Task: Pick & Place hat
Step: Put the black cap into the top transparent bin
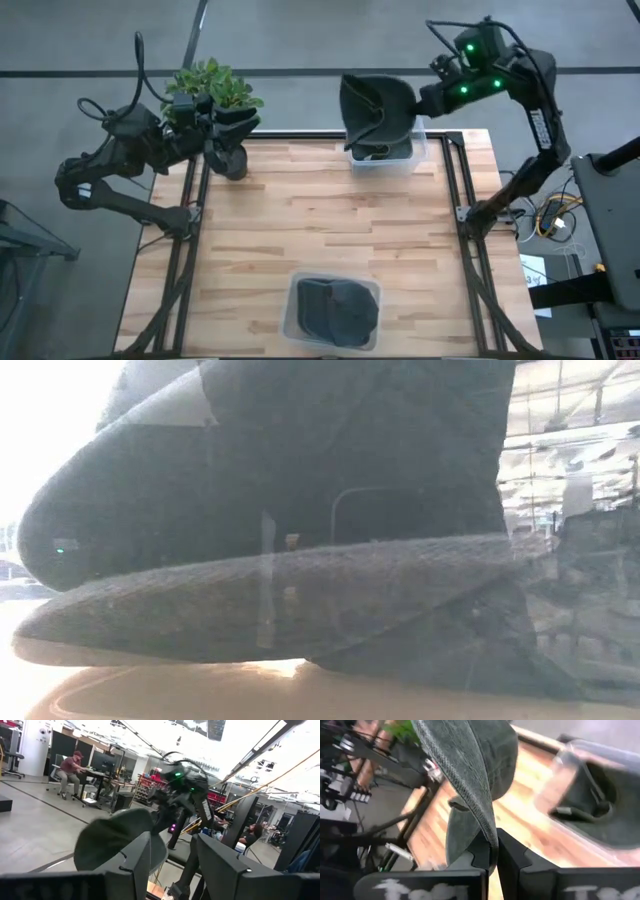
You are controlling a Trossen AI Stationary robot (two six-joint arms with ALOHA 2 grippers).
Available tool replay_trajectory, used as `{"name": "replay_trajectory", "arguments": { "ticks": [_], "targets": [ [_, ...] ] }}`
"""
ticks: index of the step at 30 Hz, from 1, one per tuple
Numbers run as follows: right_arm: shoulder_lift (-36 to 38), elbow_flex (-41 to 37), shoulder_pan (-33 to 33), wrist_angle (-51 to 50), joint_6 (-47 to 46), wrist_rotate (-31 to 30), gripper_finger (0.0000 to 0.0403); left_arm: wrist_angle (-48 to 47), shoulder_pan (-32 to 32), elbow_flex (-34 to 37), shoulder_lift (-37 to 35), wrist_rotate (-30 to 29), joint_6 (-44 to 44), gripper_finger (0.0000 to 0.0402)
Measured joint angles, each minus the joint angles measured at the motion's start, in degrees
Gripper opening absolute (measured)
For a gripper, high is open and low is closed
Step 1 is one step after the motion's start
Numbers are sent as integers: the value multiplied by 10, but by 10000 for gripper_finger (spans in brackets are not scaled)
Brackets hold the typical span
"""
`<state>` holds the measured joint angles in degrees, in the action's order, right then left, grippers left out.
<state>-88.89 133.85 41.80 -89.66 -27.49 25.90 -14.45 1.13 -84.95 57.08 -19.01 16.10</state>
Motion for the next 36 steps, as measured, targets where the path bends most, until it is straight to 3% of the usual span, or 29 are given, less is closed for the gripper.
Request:
{"name": "replay_trajectory", "arguments": {
  "ticks": [6, 14, 20, 27, 31, 36],
  "targets": [
    [-19, -29, 76, 11, 14, 122, 12, -6, 0, 0, 0, 0, 1, 153],
    [-48, -98, 181, -2, 19, 129, 12, -6, 0, 0, 0, 0, 2, 153],
    [-75, -176, 214, -3, 22, 161, 12, -6, 0, 0, 0, 0, 1, 153],
    [-98, -269, 215, -3, 46, 157, 12, -6, 0, 0, 0, -1, -13, 153],
    [-101, -304, 218, -4, 62, 115, 17, -6, 0, 0, 0, -1, -14, 153],
    [-101, -324, 224, -4, 97, 85, 61, -6, 0, 0, 0, -1, -18, 153]
  ]
}}
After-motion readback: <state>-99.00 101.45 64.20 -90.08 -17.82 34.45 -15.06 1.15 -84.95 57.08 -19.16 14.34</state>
